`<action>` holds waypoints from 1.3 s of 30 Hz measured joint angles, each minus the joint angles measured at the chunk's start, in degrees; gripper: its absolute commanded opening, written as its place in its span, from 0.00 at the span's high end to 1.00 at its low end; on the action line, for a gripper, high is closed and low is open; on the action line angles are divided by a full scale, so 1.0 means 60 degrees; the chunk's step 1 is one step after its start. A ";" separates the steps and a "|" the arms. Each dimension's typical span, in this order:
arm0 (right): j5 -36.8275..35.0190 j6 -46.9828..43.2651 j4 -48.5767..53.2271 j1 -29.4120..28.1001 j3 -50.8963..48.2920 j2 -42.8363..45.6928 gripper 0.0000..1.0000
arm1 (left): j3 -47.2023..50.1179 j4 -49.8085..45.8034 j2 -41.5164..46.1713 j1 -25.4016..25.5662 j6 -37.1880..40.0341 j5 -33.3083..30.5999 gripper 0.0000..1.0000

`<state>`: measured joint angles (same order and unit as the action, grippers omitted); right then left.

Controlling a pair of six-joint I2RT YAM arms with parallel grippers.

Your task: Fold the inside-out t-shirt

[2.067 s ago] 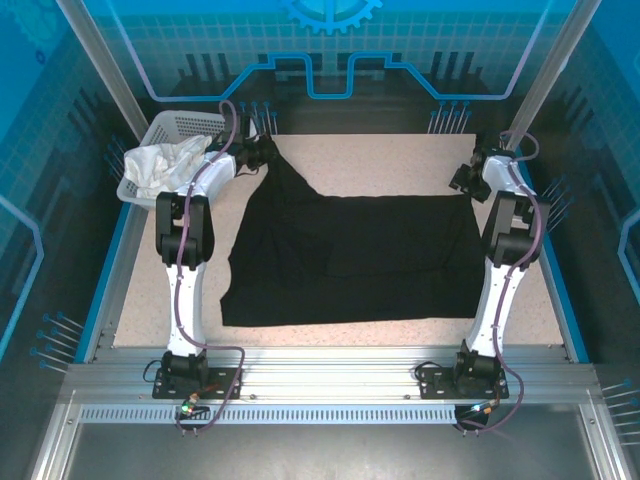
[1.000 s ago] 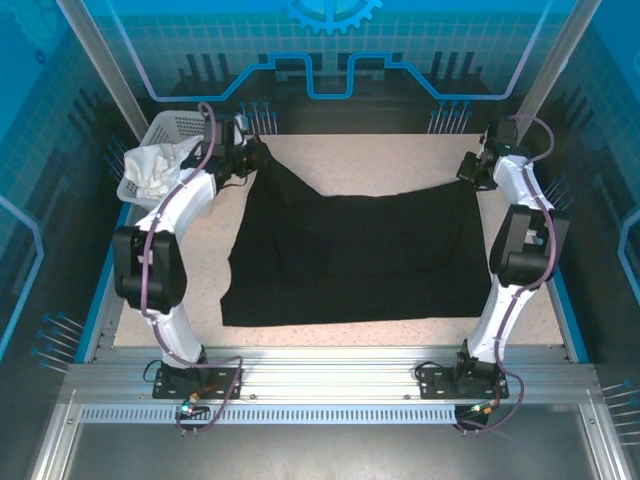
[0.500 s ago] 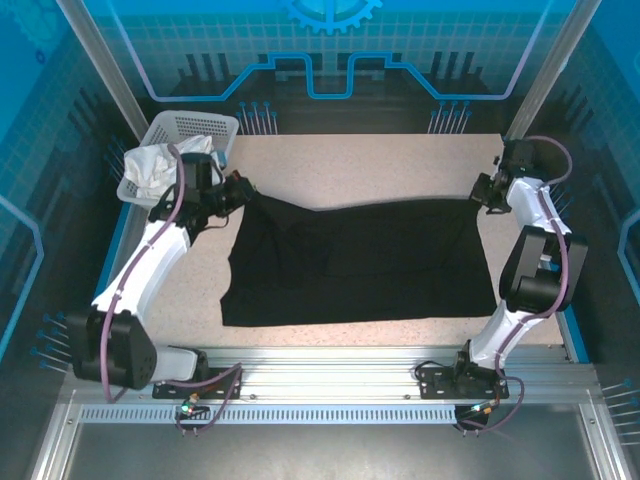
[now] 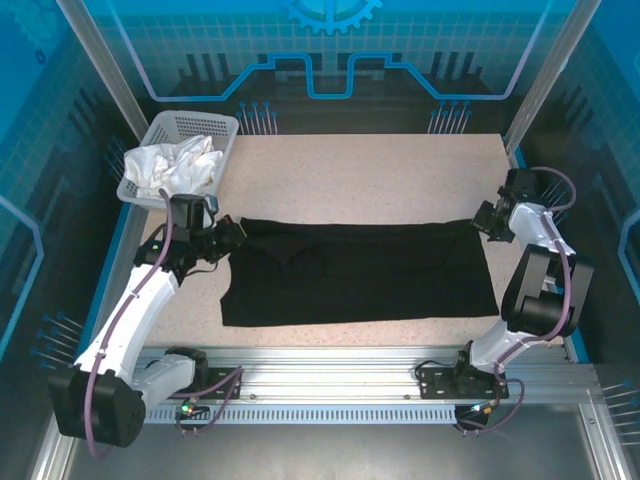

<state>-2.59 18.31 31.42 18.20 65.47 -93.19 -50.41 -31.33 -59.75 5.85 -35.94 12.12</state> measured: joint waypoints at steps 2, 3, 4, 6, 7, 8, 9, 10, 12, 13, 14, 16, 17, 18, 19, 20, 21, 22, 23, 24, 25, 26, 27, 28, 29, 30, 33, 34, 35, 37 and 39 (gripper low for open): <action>-0.0040 0.0018 0.0004 0.0000 -0.0211 0.0299 1.00 | 0.0011 -0.0178 0.0113 0.0000 0.0007 0.0011 1.00; -0.0073 0.0022 0.0004 0.0000 -0.0317 0.0444 1.00 | 0.0011 -0.0266 0.0160 0.0000 0.0007 0.0029 1.00; -0.0109 0.0022 0.0000 0.0000 -0.0412 0.0565 1.00 | 0.0018 -0.0350 0.0208 0.0000 0.0011 0.0036 1.00; -0.0226 0.0022 0.0004 0.0000 -0.0612 0.0798 1.00 | 0.0058 -0.0532 0.0317 -0.0004 0.0018 0.0055 1.00; -0.0262 0.0025 0.0011 0.0004 -0.0692 0.0885 1.00 | 0.0076 -0.0637 0.0382 -0.0007 0.0025 0.0062 1.00; -0.0288 0.0025 0.0022 0.0007 -0.0783 0.0973 1.00 | 0.0091 -0.0747 0.0448 -0.0007 0.0044 0.0062 1.00; -0.0317 0.0025 0.0040 0.0011 -0.0845 0.1038 1.00 | 0.0120 -0.0820 0.0528 -0.0007 0.0047 0.0069 1.00; -0.0324 0.0025 0.0044 0.0018 -0.0896 0.1086 1.00 | 0.0131 -0.0918 0.0586 -0.0007 0.0047 0.0084 1.00; -0.0401 0.0025 0.0062 0.0033 -0.0994 0.1184 1.00 | 0.0135 -0.1115 0.0732 -0.0007 0.0047 0.0146 1.00; -0.0441 0.0025 0.0073 0.0033 -0.1042 0.1235 1.00 | 0.0138 -0.1206 0.0801 -0.0007 0.0047 0.0171 1.00; -0.0503 0.0025 0.0076 0.0036 -0.1118 0.1300 1.00 | 0.0146 -0.1293 0.0878 -0.0007 0.0047 0.0189 1.00; -0.0590 0.0025 0.0091 0.0040 -0.1271 0.1413 1.00 | 0.0197 -0.1428 0.1020 -0.0007 0.0047 0.0248 1.00; -0.0652 0.0025 0.0091 0.0040 -0.1366 0.1468 1.00 | 0.0248 -0.1490 0.1086 -0.0007 0.0047 0.0299 1.00; -0.0714 0.0025 0.0098 0.0040 -0.1450 0.1512 1.00 | 0.0313 -0.1530 0.1133 -0.0007 0.0047 0.0339 1.00; -0.0765 0.0025 0.0098 0.0040 -0.1537 0.1537 1.00 | 0.0397 -0.1555 0.1166 -0.0007 0.0040 0.0401 1.00; -0.0805 0.0047 0.0095 0.0044 -0.1617 0.1545 1.00 | 0.0535 -0.1559 0.1206 -0.0007 0.0040 0.0492 1.00; -0.0834 0.0051 0.0051 0.0044 -0.1723 0.1545 1.00 | 0.0707 -0.1559 0.1242 -0.0007 0.0036 0.0568 1.00; -0.0867 0.0055 0.0025 0.0044 -0.1818 0.1545 1.00 | 0.0856 -0.1570 0.1264 -0.0007 0.0033 0.0637 1.00; -0.0933 0.0055 0.0007 0.0044 -0.1945 0.1537 1.00 | 0.1038 -0.1603 0.1275 -0.0007 0.0011 0.0710 1.00; -0.0998 0.0069 -0.0029 0.0044 -0.2065 0.1530 1.00 | 0.1191 -0.1650 0.1282 -0.0007 0.0000 0.0776 1.00; -0.1042 0.0098 -0.0047 0.0044 -0.2164 0.1526 1.00 | 0.1290 -0.1687 0.1290 -0.0007 -0.0007 0.0805 1.00; -0.1093 0.0131 -0.0055 0.0044 -0.2255 0.1512 1.00 | 0.1384 -0.1727 0.1311 -0.0007 -0.0022 0.0860 1.00; -0.1158 0.0168 -0.0080 0.0044 -0.2320 0.1494 1.00 | 0.1461 -0.1752 0.1344 -0.0007 -0.0025 0.0914 1.00; -0.1224 0.0197 -0.0098 0.0044 -0.2353 0.1479 1.00 | 0.1497 -0.1759 0.1381 -0.0007 -0.0025 0.0962 1.00; -0.1319 0.0233 -0.0113 0.0044 -0.2361 0.1468 0.96 | 0.1515 -0.1778 0.1421 -0.0007 -0.0025 0.0991 1.00; -0.1366 0.0295 -0.0153 0.0044 -0.2361 0.1468 0.87 | 0.1530 -0.1770 0.1461 -0.0007 -0.0025 0.1035 1.00; -0.1501 0.0419 -0.0393 0.0040 -0.2415 0.1497 0.59 | 0.1592 -0.1741 0.1504 -0.0007 -0.0029 0.1173 1.00; -0.1512 0.0412 -0.0484 0.0025 -0.2503 0.1566 0.53 | 0.1632 -0.1719 0.1504 -0.0007 -0.0029 0.1217 1.00; -0.1534 0.0412 -0.0579 -0.0044 -0.2659 0.1723 0.47 | 0.1676 -0.1719 0.1504 -0.0007 -0.0029 0.1224 1.00; -0.1566 0.0208 -0.0769 -0.0466 -0.3078 0.2295 0.40 | 0.1763 -0.1727 0.1504 -0.0007 -0.0029 0.1253 1.00; -0.1585 -0.0160 -0.1107 -0.1661 -0.3526 0.3198 0.37 | 0.1792 -0.1730 0.1494 -0.0007 -0.0029 0.1293 1.00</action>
<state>-12.10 17.34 24.77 8.23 44.31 -74.00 -39.66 -41.71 -50.78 5.80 -36.12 19.88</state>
